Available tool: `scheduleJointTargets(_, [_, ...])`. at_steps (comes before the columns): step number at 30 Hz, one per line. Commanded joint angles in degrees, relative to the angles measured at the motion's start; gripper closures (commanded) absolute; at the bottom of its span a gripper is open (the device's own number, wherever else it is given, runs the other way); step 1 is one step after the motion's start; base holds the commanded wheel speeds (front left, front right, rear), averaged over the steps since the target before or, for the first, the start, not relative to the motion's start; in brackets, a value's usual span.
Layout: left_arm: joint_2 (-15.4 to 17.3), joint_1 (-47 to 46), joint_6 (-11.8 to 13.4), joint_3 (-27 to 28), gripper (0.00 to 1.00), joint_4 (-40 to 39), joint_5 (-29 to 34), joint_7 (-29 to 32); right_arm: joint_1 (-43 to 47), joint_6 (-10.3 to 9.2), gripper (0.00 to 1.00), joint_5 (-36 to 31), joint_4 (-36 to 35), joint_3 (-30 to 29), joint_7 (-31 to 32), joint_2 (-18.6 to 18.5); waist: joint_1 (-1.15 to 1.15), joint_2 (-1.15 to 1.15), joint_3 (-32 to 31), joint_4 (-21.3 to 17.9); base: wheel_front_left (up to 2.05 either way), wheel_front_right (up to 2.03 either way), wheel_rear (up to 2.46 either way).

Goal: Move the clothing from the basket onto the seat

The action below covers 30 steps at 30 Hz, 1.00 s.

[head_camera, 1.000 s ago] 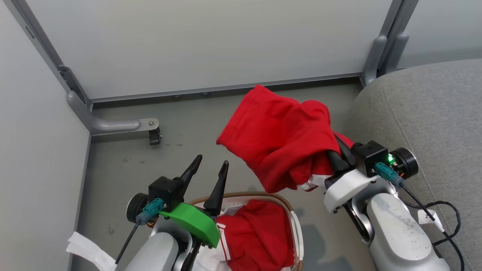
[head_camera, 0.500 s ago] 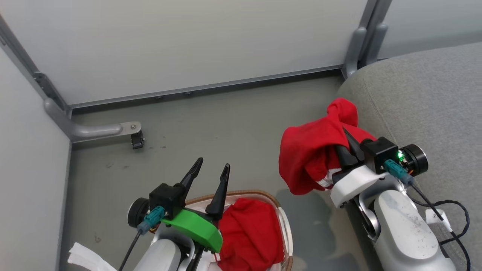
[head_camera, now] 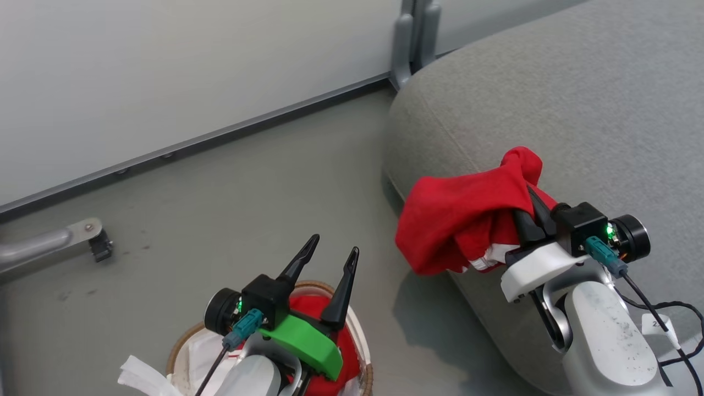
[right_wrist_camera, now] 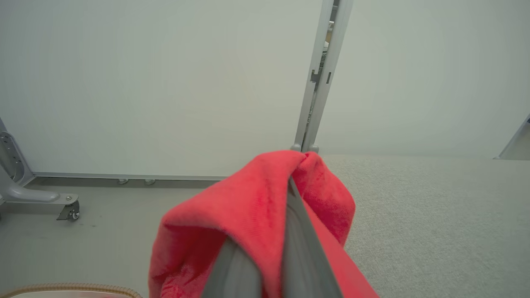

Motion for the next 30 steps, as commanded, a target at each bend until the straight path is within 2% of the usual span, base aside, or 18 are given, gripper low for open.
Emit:
scheduleJointTargets(1, [0.51, -1.2, -0.17, -0.04, 0.0, 0.2, 0.6, -0.01, 0.83, -0.08, 1.0, 0.39, -0.34, 0.24, -0.14, -0.05, 0.0, 0.0, 3.28, -8.03, 0.0, 0.0, 0.0])
scheduleJointTargets(6, [1.39, -1.72, -0.17, -0.69, 0.0, 0.57, 0.96, -0.01, 1.25, -0.08, 1.0, 1.68, -0.67, 0.52, -0.14, -0.05, 0.0, 0.0, 4.41, -12.18, 0.0, 0.0, 0.0])
scheduleJointTargets(15, [2.57, -3.68, -0.18, -2.27, 0.0, 0.62, 1.06, -0.01, -0.57, -0.08, 1.0, 2.29, -1.52, -0.76, -0.14, -0.03, 0.0, 0.0, 6.82, -12.58, 0.0, 0.0, 0.0])
scheduleJointTargets(19, [3.12, -4.28, -0.18, -1.89, 0.0, 0.09, 1.57, -0.01, -4.39, -0.08, 1.0, 0.93, -0.29, -1.56, -0.14, -0.04, 0.0, 0.0, 8.72, -10.62, 0.0, 0.0, 0.0])
scheduleJointTargets(25, [4.55, -5.78, -0.18, -1.99, 0.0, -1.19, 2.59, -0.01, -15.35, -0.08, 1.0, -2.38, 1.86, -5.17, -0.14, -0.26, 0.0, 0.0, 13.66, -6.49, 0.0, 0.0, 0.0])
scheduleJointTargets(30, [5.68, -8.1, -0.19, -1.87, 0.0, -2.27, 4.11, -0.01, -27.31, -0.08, 1.0, -6.34, 4.5, -8.21, -0.14, -4.7, 0.0, 0.0, 19.39, -2.73, 0.0, 0.0, 0.0])
